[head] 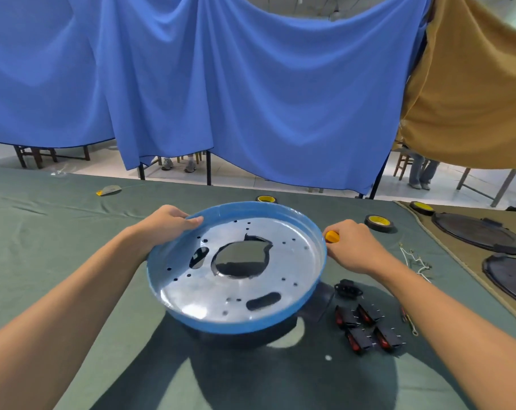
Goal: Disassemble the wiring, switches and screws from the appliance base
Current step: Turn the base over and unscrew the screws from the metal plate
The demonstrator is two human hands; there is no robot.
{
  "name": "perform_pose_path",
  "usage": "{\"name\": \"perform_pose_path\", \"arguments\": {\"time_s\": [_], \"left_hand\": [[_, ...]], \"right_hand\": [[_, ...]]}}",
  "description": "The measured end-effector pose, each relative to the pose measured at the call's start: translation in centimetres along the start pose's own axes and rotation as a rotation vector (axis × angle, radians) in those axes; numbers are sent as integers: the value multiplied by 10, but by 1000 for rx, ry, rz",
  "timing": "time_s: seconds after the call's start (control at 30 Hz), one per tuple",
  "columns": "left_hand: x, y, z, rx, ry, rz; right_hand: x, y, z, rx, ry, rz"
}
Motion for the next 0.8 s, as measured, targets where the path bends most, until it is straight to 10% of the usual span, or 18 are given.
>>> {"name": "perform_pose_path", "arguments": {"time_s": [0.33, 0.8], "left_hand": [[-25, 16, 10, 272, 277, -389], [-22, 29, 29, 432, 492, -824]], "right_hand": [[9, 7, 3, -217, -110, 122], [-21, -29, 10, 34, -324, -216]]}}
Point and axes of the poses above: each hand's wrist, its own z-axis towards the middle knuckle, its own x-axis out of the back of the hand, y = z × x, the point moved 1 cm from there along z, towards the middle knuckle, and after that the axes turned 12 degrees about -z, right-handed, at the moved point
